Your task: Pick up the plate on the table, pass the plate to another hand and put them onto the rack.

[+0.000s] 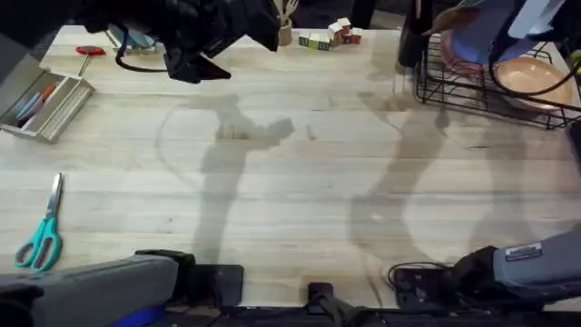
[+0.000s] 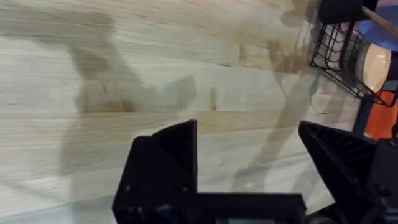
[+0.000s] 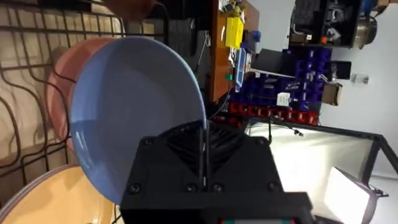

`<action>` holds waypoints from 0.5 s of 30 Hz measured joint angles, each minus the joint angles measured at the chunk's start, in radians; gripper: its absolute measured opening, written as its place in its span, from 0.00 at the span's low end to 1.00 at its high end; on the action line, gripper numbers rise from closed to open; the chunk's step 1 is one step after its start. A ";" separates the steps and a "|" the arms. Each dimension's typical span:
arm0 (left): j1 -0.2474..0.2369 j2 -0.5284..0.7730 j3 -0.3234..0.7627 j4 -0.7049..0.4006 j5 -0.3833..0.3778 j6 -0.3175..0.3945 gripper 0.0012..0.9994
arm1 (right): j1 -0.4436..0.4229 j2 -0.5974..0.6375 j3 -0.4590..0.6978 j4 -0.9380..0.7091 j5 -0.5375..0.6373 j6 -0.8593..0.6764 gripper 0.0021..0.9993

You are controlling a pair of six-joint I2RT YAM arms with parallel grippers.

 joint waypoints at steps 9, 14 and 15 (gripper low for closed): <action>0.000 0.000 0.000 0.000 0.000 0.000 0.99 | 0.000 0.042 0.000 -0.009 -0.024 -0.024 0.03; 0.000 0.000 0.000 0.000 0.000 0.000 0.99 | 0.000 0.065 0.000 -0.035 -0.038 -0.030 0.03; 0.000 0.000 0.000 0.000 0.000 0.000 0.99 | 0.000 0.067 0.000 -0.030 -0.039 -0.032 0.03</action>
